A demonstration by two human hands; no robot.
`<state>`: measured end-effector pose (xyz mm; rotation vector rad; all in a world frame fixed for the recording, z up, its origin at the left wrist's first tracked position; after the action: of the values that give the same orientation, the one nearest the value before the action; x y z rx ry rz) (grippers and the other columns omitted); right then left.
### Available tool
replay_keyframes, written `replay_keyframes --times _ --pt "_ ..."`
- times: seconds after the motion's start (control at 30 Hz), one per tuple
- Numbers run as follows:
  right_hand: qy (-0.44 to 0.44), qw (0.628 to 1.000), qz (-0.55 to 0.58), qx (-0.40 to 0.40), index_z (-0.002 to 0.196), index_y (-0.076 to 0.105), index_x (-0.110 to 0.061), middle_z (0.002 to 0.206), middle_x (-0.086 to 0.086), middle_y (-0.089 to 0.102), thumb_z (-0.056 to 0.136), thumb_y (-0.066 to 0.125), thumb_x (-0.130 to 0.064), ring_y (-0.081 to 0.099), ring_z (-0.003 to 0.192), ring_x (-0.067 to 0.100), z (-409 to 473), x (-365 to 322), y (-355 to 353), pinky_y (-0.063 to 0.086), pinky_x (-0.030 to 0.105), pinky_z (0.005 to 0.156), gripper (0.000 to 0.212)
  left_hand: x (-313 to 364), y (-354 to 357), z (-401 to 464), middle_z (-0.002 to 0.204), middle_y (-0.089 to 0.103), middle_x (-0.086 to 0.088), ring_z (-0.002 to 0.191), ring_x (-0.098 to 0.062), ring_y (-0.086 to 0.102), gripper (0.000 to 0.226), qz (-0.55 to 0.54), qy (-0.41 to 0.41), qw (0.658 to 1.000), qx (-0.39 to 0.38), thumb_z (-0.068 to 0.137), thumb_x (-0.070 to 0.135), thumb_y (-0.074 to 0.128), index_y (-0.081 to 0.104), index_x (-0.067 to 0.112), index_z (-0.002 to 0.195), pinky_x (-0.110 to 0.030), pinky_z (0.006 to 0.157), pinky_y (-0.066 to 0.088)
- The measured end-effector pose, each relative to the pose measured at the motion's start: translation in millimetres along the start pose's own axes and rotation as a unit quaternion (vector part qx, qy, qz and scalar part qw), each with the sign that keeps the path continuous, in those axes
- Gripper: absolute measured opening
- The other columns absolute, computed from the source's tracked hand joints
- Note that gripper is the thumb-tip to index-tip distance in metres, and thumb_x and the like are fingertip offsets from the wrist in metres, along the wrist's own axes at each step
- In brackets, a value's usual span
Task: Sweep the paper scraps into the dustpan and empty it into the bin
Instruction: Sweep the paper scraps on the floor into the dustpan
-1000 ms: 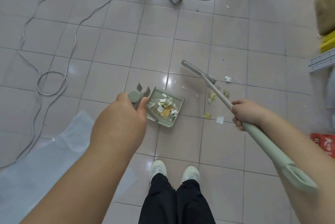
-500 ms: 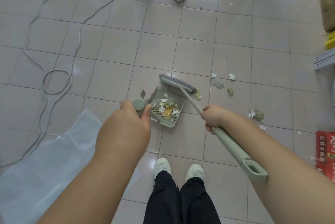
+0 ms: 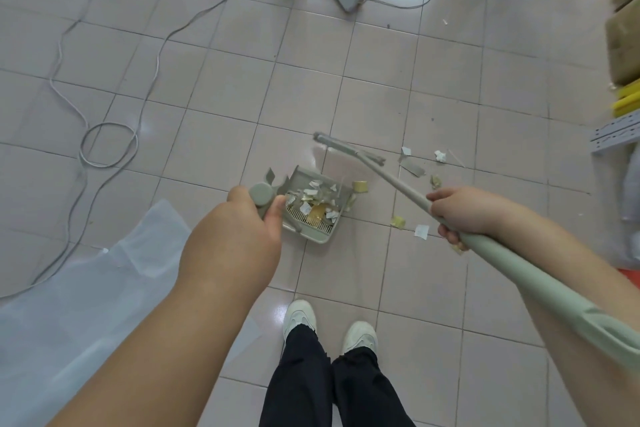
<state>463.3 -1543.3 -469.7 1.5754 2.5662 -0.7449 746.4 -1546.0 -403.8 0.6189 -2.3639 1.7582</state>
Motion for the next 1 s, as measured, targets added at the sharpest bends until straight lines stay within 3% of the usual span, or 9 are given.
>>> replay_keyframes --times 0.13,0.23,0.33,0.4,0.5,0.63,0.73,0.83,1.0 --pt "0.005 1.0 -0.002 0.028 0.105 0.044 -0.013 0.063 0.011 0.045 0.096 0.031 -0.005 0.041 0.046 0.02 23 -5 4 0.039 0.019 0.042 0.018 -12 -5 -19 0.074 0.056 -0.004 0.068 -0.027 0.052 0.043 -0.016 -0.025 0.999 0.011 0.093 0.05 0.034 0.048 0.009 0.097 -0.033 0.056 0.038" --pt "0.03 0.999 -0.019 0.039 0.087 0.042 0.001 0.062 0.012 0.045 0.096 0.029 -0.001 0.04 0.049 0.02 44 5 16 0.038 0.02 0.038 0.017 -20 -10 -38 0.074 0.056 -0.004 0.069 -0.028 0.054 0.042 -0.02 -0.039 0.999 0.02 0.093 0.049 0.034 0.048 0.01 0.094 -0.034 0.057 0.04" --pt "0.07 0.997 0.001 0.027 0.072 0.037 -0.001 0.062 0.014 0.044 0.098 0.024 -0.002 0.044 0.038 0.019 57 30 34 0.04 0.014 0.03 0.028 -27 -9 -55 0.071 0.056 -0.004 0.068 -0.027 0.054 0.042 -0.005 -0.044 0.999 0.02 0.092 0.05 0.033 0.048 0.011 0.091 -0.034 0.055 0.04" --pt "0.089 0.996 0.017 0.014 0.075 0.038 0.001 0.062 0.014 0.043 0.098 0.024 -0.002 0.046 0.031 0.019 58 46 51 0.04 0.013 0.031 0.028 -35 -7 -65 0.066 0.056 -0.003 0.063 -0.024 0.054 0.042 -0.003 -0.053 0.998 0.014 0.091 0.051 0.033 0.048 0.012 0.088 -0.032 0.051 0.038" --pt "0.063 0.998 0.002 0.028 0.091 0.047 0.001 0.053 0.012 0.051 0.097 0.031 -0.002 0.046 0.047 0.021 58 60 65 0.043 0.019 0.036 0.018 -47 -3 -77 0.065 0.055 -0.003 0.061 -0.023 0.053 0.041 -0.009 -0.071 0.997 0.012 0.091 0.05 0.033 0.048 0.012 0.088 -0.032 0.05 0.038" --pt "0.067 0.997 0.034 0.031 0.122 0.047 0.005 0.055 0.017 0.051 0.096 0.027 -0.002 0.046 0.045 0.022 53 73 77 0.043 0.017 0.031 0.034 -52 5 -87 0.067 0.057 -0.004 0.064 -0.026 0.055 0.041 -0.006 -0.065 0.998 0.001 0.091 0.05 0.034 0.047 0.011 0.09 -0.033 0.051 0.039" --pt "0.064 0.995 0.067 0.031 0.122 0.046 0.0 0.059 0.015 0.049 0.096 0.028 -0.006 0.048 0.039 0.02 47 75 86 0.044 0.018 0.034 0.032 -51 9 -91 0.068 0.057 -0.004 0.064 -0.026 0.055 0.041 -0.012 -0.048 0.999 0.0 0.092 0.05 0.034 0.047 0.011 0.091 -0.034 0.052 0.039" --pt "0.076 0.991 0.108 0.008 0.116 0.046 -0.005 0.061 0.014 0.047 0.096 0.028 -0.008 0.044 0.019 0.015 33 77 104 0.042 0.017 0.032 0.027 -49 9 -89 0.069 0.058 -0.004 0.064 -0.025 0.056 0.041 -0.016 -0.03 0.999 -0.003 0.092 0.049 0.035 0.047 0.011 0.092 -0.033 0.053 0.041" --pt "0.038 0.994 0.091 -0.038 0.114 0.047 -0.004 0.056 0.012 0.049 0.095 0.029 -0.008 0.046 0.036 0.018 14 67 140 0.041 0.017 0.039 0.026 -45 12 -86 0.072 0.057 -0.004 0.067 -0.027 0.056 0.042 -0.004 -0.007 1.0 -0.016 0.093 0.05 0.034 0.047 0.009 0.092 -0.033 0.054 0.04"
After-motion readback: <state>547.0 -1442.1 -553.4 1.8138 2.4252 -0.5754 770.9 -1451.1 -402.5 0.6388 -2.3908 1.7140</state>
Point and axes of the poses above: each hand's wrist, its own z-axis towards the middle knuckle, its own y-axis out of the palm, x = y × z, the point moved 5 cm from there along z, towards the middle knuckle
